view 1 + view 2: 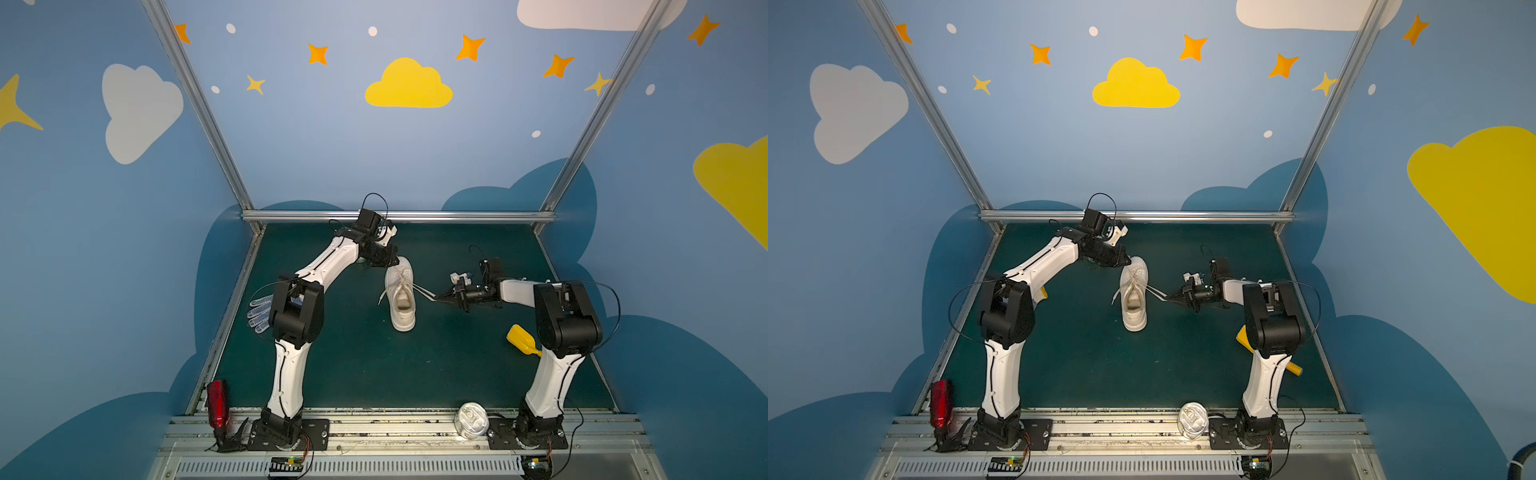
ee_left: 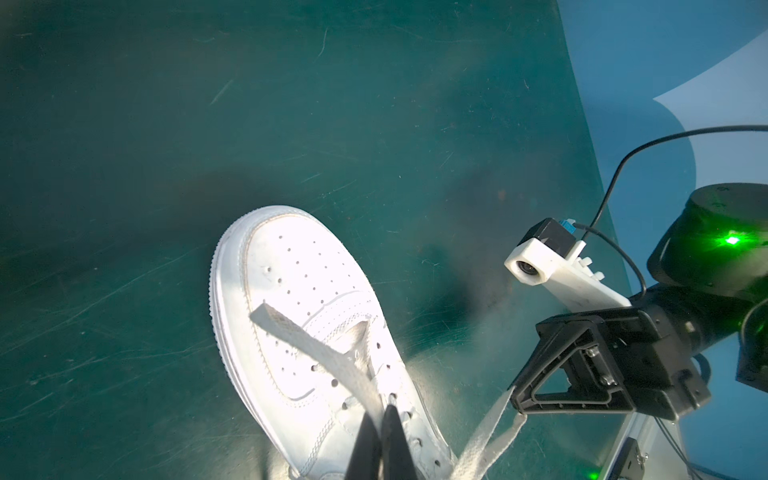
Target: Tie the shoes
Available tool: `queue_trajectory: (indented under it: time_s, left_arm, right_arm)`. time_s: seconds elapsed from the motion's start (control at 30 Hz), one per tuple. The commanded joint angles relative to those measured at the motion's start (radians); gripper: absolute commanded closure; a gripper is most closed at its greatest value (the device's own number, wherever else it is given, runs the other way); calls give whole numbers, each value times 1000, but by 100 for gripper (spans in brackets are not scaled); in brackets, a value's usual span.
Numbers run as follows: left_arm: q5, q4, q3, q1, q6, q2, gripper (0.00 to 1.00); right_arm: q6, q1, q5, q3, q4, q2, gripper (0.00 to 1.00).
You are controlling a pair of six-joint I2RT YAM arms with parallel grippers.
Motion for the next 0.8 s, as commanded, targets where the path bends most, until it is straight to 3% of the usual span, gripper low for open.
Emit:
queue_trajectory:
  time_s: [0.0, 0.77]
  left_arm:
    - [5, 8, 35, 23, 13, 13, 97]
    - [-26, 7, 25, 55, 33, 26, 97]
  right_arm:
    - [-30, -10, 10, -24, -31, -40, 100]
    - [-57, -65, 23, -89, -42, -55, 100]
